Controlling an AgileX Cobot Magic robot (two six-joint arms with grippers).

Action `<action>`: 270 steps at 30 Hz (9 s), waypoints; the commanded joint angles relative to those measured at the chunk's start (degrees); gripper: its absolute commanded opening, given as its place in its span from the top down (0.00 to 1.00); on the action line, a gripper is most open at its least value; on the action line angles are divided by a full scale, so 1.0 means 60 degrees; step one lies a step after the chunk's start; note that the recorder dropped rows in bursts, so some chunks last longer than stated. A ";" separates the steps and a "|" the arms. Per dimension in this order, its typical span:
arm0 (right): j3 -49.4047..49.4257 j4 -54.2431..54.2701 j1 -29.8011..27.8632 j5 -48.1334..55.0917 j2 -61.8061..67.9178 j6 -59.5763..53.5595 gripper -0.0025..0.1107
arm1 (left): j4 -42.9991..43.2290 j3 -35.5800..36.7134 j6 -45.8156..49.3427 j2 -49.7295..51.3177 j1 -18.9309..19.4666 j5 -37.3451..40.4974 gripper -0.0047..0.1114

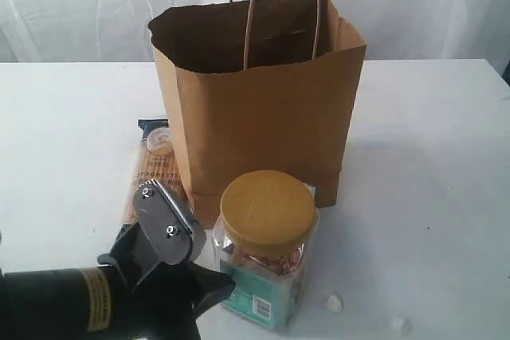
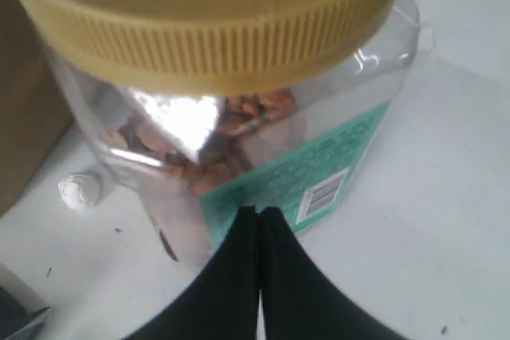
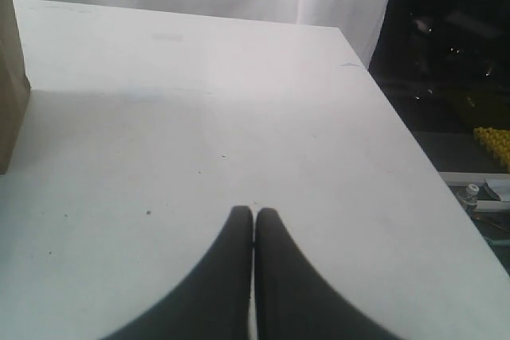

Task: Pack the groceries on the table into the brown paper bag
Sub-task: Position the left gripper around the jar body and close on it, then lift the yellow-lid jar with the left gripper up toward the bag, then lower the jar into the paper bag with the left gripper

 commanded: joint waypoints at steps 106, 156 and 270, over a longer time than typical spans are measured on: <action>0.0022 -0.0031 0.0012 -0.0053 -0.0046 0.0035 0.98 | 0.6484 -0.0650 -0.0949 0.2247 0.3123 -0.3884 0.06; 0.0022 -0.0031 0.0012 -0.0053 -0.0046 0.0282 0.98 | 0.5261 -0.0718 -0.1083 0.2073 0.3123 -0.4920 0.96; 0.0022 -0.0031 0.0374 -0.0050 -0.0046 0.0279 0.98 | 1.5249 -0.7317 -1.1355 -0.0141 0.3139 0.2076 0.96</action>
